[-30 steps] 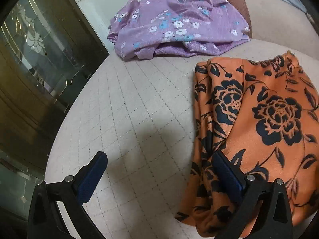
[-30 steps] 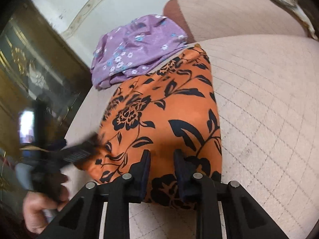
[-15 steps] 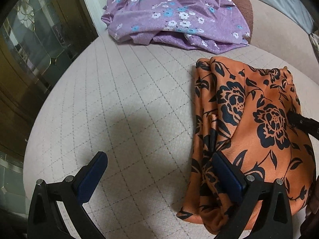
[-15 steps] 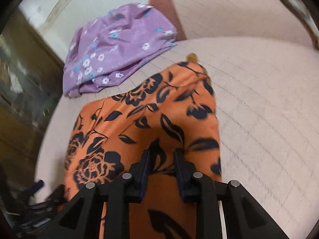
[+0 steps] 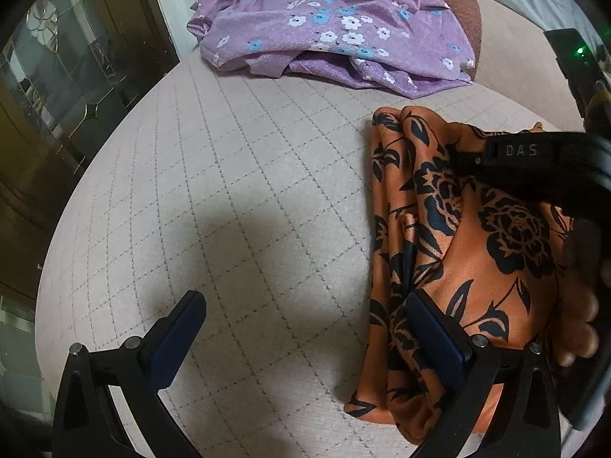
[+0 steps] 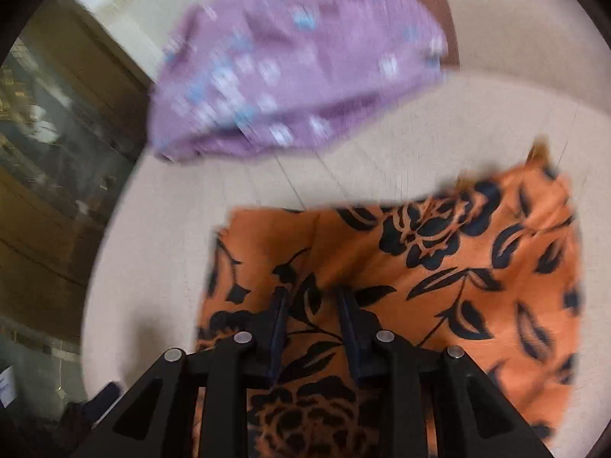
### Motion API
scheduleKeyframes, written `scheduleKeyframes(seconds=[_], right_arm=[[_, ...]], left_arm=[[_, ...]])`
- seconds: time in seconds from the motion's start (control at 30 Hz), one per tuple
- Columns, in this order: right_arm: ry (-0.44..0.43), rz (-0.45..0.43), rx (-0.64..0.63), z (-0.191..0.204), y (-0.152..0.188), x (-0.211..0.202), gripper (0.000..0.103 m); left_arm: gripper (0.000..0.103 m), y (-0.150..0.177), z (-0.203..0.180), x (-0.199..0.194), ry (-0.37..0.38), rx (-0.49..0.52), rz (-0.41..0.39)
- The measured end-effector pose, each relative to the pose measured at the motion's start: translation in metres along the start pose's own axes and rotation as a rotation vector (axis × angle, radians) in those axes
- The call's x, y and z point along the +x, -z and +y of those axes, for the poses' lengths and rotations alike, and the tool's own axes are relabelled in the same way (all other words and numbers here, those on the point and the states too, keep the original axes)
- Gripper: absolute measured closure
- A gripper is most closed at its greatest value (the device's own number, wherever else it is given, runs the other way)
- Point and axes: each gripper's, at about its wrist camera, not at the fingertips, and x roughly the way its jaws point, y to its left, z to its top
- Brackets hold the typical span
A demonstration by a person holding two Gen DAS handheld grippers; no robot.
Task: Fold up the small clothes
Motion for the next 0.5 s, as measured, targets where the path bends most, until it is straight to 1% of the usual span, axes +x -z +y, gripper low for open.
scheduleKeyframes(seconds=[0.03, 0.1, 0.17, 0.23, 0.37, 0.4, 0.47, 0.5], right_arm=[[0.008, -0.041, -0.018, 0.002, 0.001, 0.0, 0.074], [0.008, -0.033, -0.008, 0.002, 0.001, -0.003, 0.074], [-0.013, -0.019, 0.0, -0.001, 0.002, -0.012, 0.074], [-0.05, -0.039, 0.011, -0.01, 0.008, -0.036, 0.074], [-0.077, -0.095, 0.002, -0.027, 0.034, -0.084, 0.074], [-0.074, -0.102, -0.013, -0.031, 0.047, -0.099, 0.074], [-0.078, -0.102, -0.025, -0.036, 0.062, -0.114, 0.074], [-0.086, -0.097, -0.028, -0.039, 0.076, -0.123, 0.074]], left_arm=[[0.0, 0.0, 0.001, 0.001, 0.005, -0.005, 0.004], [0.0, -0.001, 0.002, 0.001, 0.008, -0.009, 0.009], [0.0, -0.001, 0.001, 0.0, 0.006, -0.006, 0.007], [0.0, 0.0, 0.002, -0.001, 0.004, -0.008, 0.006], [0.0, 0.003, 0.002, -0.003, -0.007, -0.008, 0.001], [0.0, 0.003, 0.002, -0.003, -0.011, -0.008, 0.0], [0.0, 0.004, 0.001, -0.004, -0.018, -0.008, -0.001], [0.0, 0.004, 0.001, -0.004, -0.022, -0.008, -0.003]])
